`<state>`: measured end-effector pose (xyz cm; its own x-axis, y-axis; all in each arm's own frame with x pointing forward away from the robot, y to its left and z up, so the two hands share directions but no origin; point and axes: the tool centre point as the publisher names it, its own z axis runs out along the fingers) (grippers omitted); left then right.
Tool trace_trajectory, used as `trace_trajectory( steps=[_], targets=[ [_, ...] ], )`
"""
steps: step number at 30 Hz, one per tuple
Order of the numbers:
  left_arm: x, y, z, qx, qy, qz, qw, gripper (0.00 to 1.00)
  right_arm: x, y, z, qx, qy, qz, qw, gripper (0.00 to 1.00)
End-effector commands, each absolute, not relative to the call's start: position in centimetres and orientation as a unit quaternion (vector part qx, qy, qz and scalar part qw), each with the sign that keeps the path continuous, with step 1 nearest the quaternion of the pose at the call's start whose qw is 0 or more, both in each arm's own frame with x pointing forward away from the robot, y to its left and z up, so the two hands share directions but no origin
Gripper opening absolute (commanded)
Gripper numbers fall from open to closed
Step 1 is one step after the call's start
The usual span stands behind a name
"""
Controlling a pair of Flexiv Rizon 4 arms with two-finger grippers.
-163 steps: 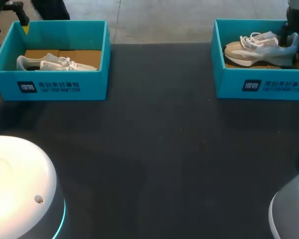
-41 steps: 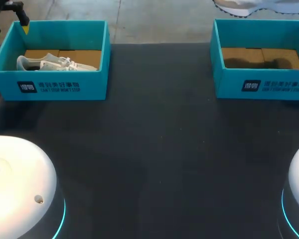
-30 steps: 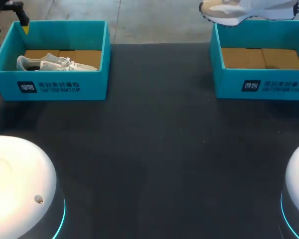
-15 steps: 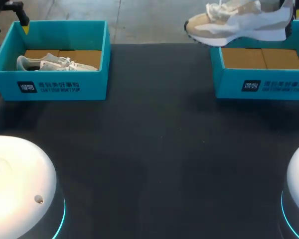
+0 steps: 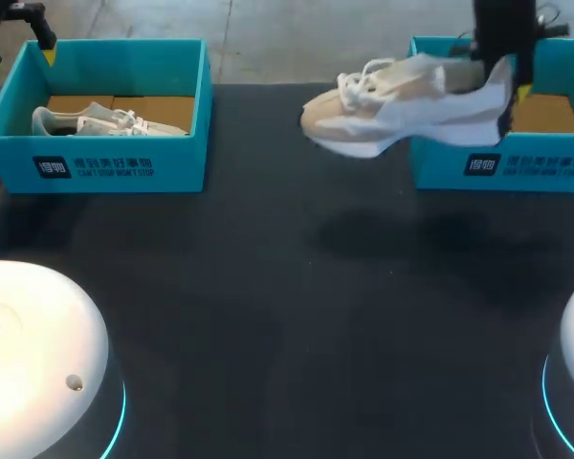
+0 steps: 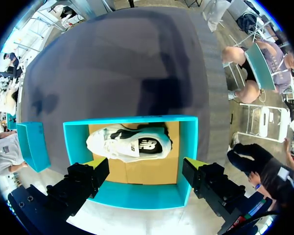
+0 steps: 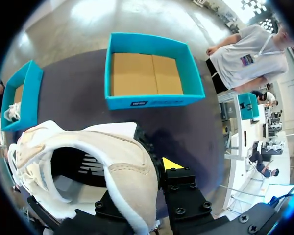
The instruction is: Take the shoe out of the shoebox, open the shoe tongue, remove and reinsert the insole, then place the shoe into the shoebox
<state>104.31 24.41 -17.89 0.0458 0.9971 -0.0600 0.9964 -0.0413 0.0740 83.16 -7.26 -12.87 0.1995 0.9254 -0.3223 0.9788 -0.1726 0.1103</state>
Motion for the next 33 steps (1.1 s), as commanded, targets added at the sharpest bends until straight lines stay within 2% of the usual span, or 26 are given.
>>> trace_trajectory(
  steps=[1,7,21,24,33],
  targets=[
    [104.2,24.4,-17.9,0.722,0.691,0.006,0.048,1.00,81.0,-6.0,-14.1,0.746,0.625,-0.021,0.229,0.00],
    [104.2,24.4,-17.9,0.722,0.691,0.006,0.048,1.00,79.0,-4.9,-16.2,0.751,0.621,-0.009,0.224,0.00],
    [104.2,24.4,-17.9,0.722,0.691,0.006,0.048,1.00,79.0,-4.9,-16.2,0.751,0.621,-0.009,0.224,0.00],
    [104.2,24.4,-17.9,0.722,0.691,0.006,0.048,1.00,79.4,-3.3,-16.1,0.741,0.631,-0.023,0.228,0.00],
    [104.2,24.4,-17.9,0.722,0.691,0.006,0.048,1.00,79.5,1.5,-20.4,0.733,0.653,-0.043,0.185,0.00]
  ],
)
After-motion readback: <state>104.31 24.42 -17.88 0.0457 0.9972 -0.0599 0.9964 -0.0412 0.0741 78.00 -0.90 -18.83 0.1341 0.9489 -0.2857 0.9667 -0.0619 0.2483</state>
